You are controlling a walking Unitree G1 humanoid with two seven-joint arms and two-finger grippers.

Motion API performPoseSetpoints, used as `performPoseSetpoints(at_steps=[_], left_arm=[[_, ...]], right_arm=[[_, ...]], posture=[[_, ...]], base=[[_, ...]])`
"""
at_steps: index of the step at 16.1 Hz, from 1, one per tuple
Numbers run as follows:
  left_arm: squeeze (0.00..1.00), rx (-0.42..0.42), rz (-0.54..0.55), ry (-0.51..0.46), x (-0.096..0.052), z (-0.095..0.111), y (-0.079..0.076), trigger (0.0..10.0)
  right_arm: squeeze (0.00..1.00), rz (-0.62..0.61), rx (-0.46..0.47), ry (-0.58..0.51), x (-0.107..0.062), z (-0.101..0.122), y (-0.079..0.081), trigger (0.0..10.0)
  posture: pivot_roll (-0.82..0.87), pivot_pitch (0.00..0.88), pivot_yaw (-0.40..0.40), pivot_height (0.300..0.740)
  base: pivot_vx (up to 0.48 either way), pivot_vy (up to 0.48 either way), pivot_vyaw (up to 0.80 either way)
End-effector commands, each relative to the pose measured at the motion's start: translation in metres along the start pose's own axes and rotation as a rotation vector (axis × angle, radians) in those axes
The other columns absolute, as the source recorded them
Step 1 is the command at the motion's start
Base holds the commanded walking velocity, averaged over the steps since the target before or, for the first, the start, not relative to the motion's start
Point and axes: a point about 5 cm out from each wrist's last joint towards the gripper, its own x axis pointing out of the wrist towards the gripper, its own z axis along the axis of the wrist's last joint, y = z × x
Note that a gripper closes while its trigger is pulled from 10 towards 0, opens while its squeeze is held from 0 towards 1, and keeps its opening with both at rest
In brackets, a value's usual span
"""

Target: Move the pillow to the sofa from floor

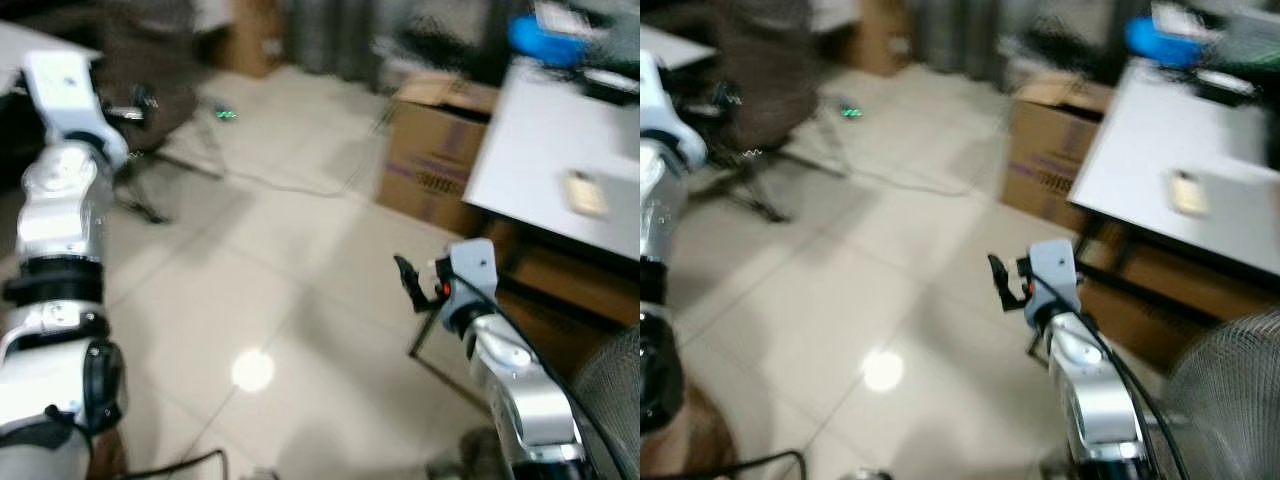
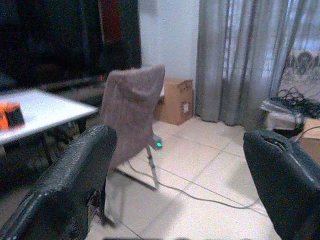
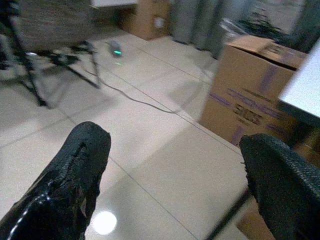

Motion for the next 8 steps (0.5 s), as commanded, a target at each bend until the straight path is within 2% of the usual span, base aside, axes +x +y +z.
performPoseSetpoints(at_steps=[1, 2, 3, 4, 5, 6, 7, 8], left_arm=[[0.0, -0.014, -0.16, 0.052, -0.018, -0.015, -0.011, 10.0], [0.0, 0.092, -0.268, 0.076, -0.041, -0.036, -0.023, 10.0], [0.0, 0.194, -0.3, 0.112, -0.069, -0.056, -0.033, 10.0], [0.0, 0.218, -0.323, 0.173, -0.097, -0.075, -0.043, 10.0], [0.0, 0.167, -0.295, 0.228, -0.116, -0.086, -0.051, 10.0], [0.0, 0.156, -0.268, 0.247, -0.123, -0.09, -0.053, 10.0], [0.0, 0.125, -0.179, 0.326, -0.143, -0.105, -0.054, 10.0], [0.0, 0.171, -0.157, 0.323, -0.154, -0.11, -0.054, 10.0]], right_arm=[[1.0, -0.009, 0.098, -0.012, -0.004, 0.004, -0.003, 10.0], [1.0, -0.001, 0.142, -0.009, -0.006, 0.005, 0.0, 10.0], [1.0, 0.024, 0.126, -0.003, -0.01, 0.003, 0.002, 10.0], [1.0, 0.006, 0.102, 0.004, -0.015, -0.001, 0.001, 10.0], [1.0, -0.011, 0.1, 0.013, -0.018, -0.005, 0.0, 10.0], [1.0, -0.015, 0.093, 0.018, -0.02, -0.007, 0.0, 10.0], [1.0, -0.033, 0.056, 0.042, -0.022, -0.01, 0.001, 10.0], [1.0, -0.026, 0.072, 0.03, -0.021, -0.008, 0.003, 10.0]], posture=[[-0.18, 0.0, 0.003, 0.74], [-0.18, 0.0, 0.005, 0.74], [-0.18, 0.0, 0.004, 0.74], [-0.18, 0.0, -0.001, 0.74], [-0.18, 0.0, -0.008, 0.74], [-0.17, 0.0, -0.009, 0.74], [-0.18, 0.0, -0.009, 0.74], [-0.18, 0.0, -0.014, 0.74]], base=[[0.0, 0.0, 0.8], [0.0, 0.0, 0.8], [0.0, 0.0, 0.8], [0.0, 0.0, 0.8], [0.0, 0.0, 0.8], [0.0, 0.0, 0.8], [0.0, 0.0, 0.8], [0.0, 0.0, 0.8]])
